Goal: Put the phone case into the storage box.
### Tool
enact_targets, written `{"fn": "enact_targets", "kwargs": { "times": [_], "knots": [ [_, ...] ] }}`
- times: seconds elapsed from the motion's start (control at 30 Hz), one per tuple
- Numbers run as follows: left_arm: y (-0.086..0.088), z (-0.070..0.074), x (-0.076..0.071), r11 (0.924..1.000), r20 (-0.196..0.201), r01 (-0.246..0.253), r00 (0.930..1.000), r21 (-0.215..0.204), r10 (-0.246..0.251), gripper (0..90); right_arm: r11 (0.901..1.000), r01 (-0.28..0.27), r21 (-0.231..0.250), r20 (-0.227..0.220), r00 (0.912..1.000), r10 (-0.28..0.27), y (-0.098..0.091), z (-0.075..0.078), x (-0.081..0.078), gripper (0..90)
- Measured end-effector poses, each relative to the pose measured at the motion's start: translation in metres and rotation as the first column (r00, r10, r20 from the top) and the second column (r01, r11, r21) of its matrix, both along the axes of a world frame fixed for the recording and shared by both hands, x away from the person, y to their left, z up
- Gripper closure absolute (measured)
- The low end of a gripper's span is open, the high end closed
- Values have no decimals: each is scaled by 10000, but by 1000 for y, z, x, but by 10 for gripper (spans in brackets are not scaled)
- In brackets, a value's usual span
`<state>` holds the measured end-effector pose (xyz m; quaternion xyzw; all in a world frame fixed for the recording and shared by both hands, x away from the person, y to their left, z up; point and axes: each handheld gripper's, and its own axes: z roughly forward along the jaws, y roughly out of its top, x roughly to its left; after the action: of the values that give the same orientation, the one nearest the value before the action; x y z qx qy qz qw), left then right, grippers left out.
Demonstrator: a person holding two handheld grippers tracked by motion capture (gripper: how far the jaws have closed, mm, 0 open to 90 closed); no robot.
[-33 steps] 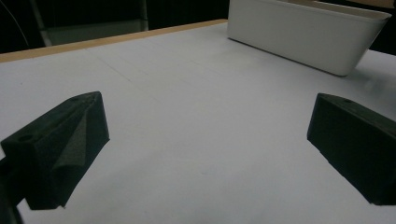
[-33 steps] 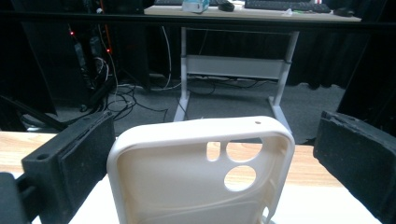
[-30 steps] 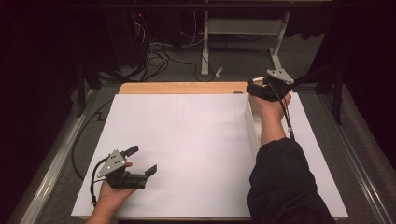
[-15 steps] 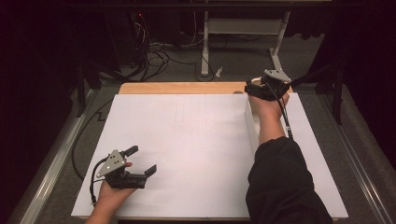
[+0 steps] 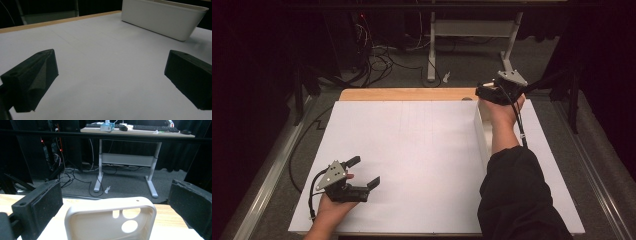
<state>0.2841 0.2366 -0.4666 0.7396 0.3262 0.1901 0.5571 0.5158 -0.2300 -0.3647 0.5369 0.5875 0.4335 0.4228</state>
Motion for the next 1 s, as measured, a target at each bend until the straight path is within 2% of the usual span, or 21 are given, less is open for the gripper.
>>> {"fn": "enact_targets", "kwargs": {
  "times": [0.27,0.5,0.6,0.63,0.67,0.7,0.73,0.77,0.83,0.87,0.9,0.93,0.97,1.0],
  "knots": [
    [-2,-1,0,10000,-45,45,10000,35,-45,1,9998,-178,53,-40,9998,178,2,5,-7,1],
    [-5,-1,0,9999,-40,128,9999,74,-128,3,9982,-562,194,17,9984,561,1,10,-24,5],
    [-5,-1,0,9999,-32,139,9999,64,-139,3,9968,-721,355,22,9974,720,-1,9,-33,57],
    [-5,-1,0,9999,-32,141,9999,76,-140,3,9948,-916,446,-86,9957,921,-1,8,-38,139],
    [-5,-1,0,9999,-35,141,9999,73,-140,3,9948,-916,446,-86,9957,921,-1,8,-38,139],
    [-5,-1,0,9999,-30,140,9999,71,-140,3,9934,-1042,473,-129,9944,1049,-1,7,-40,180],
    [-5,0,0,9999,-21,137,9999,73,-136,4,9906,-1258,545,-205,9917,1270,-2,5,-44,260],
    [-5,0,0,9999,-13,139,9999,68,-139,4,9906,-1258,545,-205,9917,1270,-2,5,-44,260],
    [-6,0,0,9999,-3,147,9999,74,-147,5,9844,-1615,704,-313,9860,1640,-2,3,-47,365],
    [-6,0,0,9999,-5,151,9999,74,-151,5,9817,-1758,735,-412,9830,1792,-2,2,-47,426],
    [-6,0,1,9999,-10,145,9999,63,-145,5,9727,-2153,868,-660,9730,2212,0,-1,-48,571],
    [-6,0,1,9999,-10,145,9999,63,-145,5,9716,-2210,849,-746,9709,2274,1,-3,-48,644],
    [-6,-1,1,9999,-16,140,9999,60,-140,5,9716,-2210,849,-746,9709,2274,1,-3,-48,644],
    [-6,-1,1,9999,-23,136,9999,60,-136,5,9701,-2273,849,-835,9686,2342,3,-4,-48,710]
  ]
}}
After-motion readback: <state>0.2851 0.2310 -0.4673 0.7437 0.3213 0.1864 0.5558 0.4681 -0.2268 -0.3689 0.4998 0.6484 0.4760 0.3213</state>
